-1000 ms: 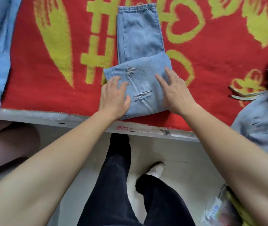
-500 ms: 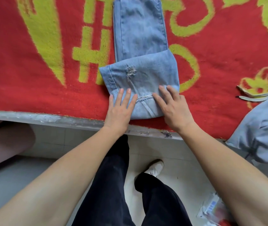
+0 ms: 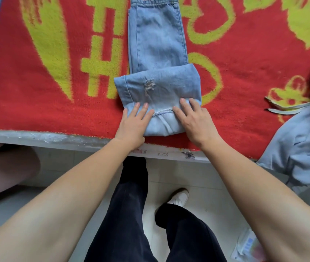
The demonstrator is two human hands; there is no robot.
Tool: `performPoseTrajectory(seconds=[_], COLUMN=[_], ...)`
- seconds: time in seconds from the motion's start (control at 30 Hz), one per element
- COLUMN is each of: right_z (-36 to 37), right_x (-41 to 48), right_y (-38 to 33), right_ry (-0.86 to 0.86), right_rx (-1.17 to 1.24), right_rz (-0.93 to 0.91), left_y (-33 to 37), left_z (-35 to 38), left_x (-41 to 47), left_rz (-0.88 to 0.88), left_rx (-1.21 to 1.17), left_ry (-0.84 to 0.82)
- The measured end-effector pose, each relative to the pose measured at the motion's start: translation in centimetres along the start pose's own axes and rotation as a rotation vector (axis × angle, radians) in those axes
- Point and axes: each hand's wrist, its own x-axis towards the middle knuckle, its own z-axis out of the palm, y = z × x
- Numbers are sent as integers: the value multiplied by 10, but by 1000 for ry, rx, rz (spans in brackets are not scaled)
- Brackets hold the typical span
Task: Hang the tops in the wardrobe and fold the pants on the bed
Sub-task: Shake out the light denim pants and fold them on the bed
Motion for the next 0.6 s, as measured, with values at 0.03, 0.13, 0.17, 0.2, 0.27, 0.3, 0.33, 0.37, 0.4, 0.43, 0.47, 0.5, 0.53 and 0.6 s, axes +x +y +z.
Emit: performPoseTrajectory(seconds=[0.03, 0.13, 0.17, 0.2, 0.27, 0.3, 0.33, 0.37, 0.4, 0.43, 0.47, 0.5, 0.53, 0.6], right_z=[-5, -30, -39, -48, -63, -70, -75, -80, -86, -92, -99, -105, -112, -123], right_x=[-2, -14, -22, -31, -52, -62, -70, -76, -78, -77, -74, -68, -59, -34], right_y=[3, 14, 17, 20, 21, 21, 21, 23, 27, 32, 38, 45, 53, 66], right_ry=[0, -13, -21, -36, -75, -96, -121, -143, -162, -176, -182, -172, -147, -75], right_rx=[38, 169, 217, 262, 329, 362, 391, 416, 441, 472, 526, 608, 702, 868], right_rz=[-11, -65, -74, -74, -53, -41, -39, -46, -50, -41, -9, 43, 107, 218], left_y=[-1, -4, -3, 0, 8, 13, 16, 18, 17, 15, 10, 2, -8, -30], left_z=[-6, -28, -37, -46, -62, -68, -73, -77, -83, -90, -98, -107, -116, -132], left_x=[-2, -18, -26, -35, -54, -63, -70, -75, -78, -78, -77, -74, -68, -53], left_rz=[-5, -13, -22, -30, -47, -59, -69, -72, -73, -82, -101, -128, -156, -207], left_rx=[-59, -259, -320, -371, -441, -464, -480, -500, -539, -609, -699, -789, -864, -998], left_ry=[-10, -50, -67, -90, -128, -142, -155, -172, -194, -215, -224, -214, -182, -92])
